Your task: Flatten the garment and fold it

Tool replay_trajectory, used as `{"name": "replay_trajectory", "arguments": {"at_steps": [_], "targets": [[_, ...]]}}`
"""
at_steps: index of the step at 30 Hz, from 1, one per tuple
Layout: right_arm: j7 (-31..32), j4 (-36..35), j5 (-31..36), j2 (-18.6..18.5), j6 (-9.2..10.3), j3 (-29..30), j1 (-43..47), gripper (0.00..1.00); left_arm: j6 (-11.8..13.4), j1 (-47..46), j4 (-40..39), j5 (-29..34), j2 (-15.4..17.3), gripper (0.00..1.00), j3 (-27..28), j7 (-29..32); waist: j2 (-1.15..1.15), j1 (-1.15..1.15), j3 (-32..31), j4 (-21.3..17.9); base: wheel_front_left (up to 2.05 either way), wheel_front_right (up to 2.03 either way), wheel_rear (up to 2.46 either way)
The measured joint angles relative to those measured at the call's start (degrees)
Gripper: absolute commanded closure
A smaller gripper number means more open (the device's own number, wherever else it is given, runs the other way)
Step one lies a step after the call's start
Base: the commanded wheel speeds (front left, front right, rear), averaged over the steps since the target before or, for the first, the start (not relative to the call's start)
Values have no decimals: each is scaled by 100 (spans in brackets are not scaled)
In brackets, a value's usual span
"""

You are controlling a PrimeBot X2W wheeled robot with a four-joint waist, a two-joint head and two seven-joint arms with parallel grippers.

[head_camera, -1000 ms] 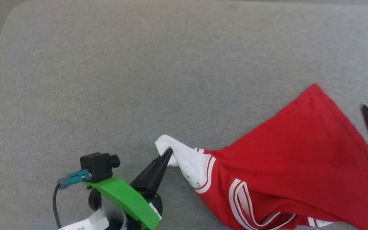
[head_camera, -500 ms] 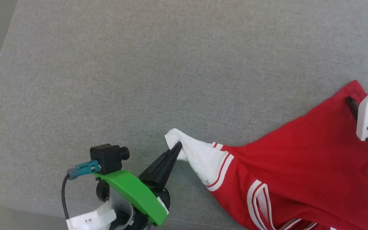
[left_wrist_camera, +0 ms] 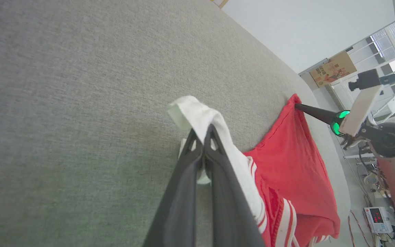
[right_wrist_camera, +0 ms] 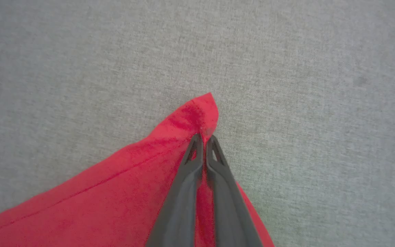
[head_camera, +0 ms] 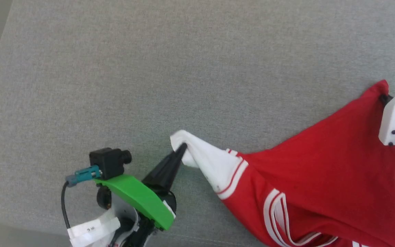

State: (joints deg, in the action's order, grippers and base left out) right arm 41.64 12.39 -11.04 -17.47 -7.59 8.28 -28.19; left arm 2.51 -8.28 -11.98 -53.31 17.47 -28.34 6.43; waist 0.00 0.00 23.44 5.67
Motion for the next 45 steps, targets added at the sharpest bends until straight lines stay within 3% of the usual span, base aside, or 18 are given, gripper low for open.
{"name": "replay_trajectory", "arguments": {"at_steps": [9,13,17,21,26,32,36,45], "targets": [[-1229,-15,4,586,0,258,-308,100,0,-751,287,536,297,100,224,-105,0,0,-517,-145,0,0,0],[-1574,41,-11,734,1,240,-688,100,-99,-1624,521,717,479,100,246,229,0,0,-870,-214,0,0,0],[-1769,260,-10,861,1,99,-1175,100,-219,-2592,967,777,450,100,359,448,0,0,-1240,-287,0,0,0],[-1982,645,56,1049,1,-96,-1798,100,-247,-3446,1589,730,346,100,501,490,0,0,-1569,-401,0,0,0],[-2429,1262,366,1210,1,-118,-2783,100,-248,-4598,2551,1103,425,100,638,336,0,0,-1826,-647,0,0,0],[-2881,2291,865,1327,1,32,-3789,100,-35,-5729,3745,1094,388,100,1116,123,0,0,-2028,-997,0,0,0],[-3000,2889,1146,1380,1,69,-4231,100,-27,-6230,4164,991,341,100,1252,56,0,0,-2120,-1179,0,0,0],[-3165,3788,1599,1423,1,159,-4824,100,-293,-6702,4742,995,86,100,903,209,0,0,-2080,-1348,0,0,0]]}}
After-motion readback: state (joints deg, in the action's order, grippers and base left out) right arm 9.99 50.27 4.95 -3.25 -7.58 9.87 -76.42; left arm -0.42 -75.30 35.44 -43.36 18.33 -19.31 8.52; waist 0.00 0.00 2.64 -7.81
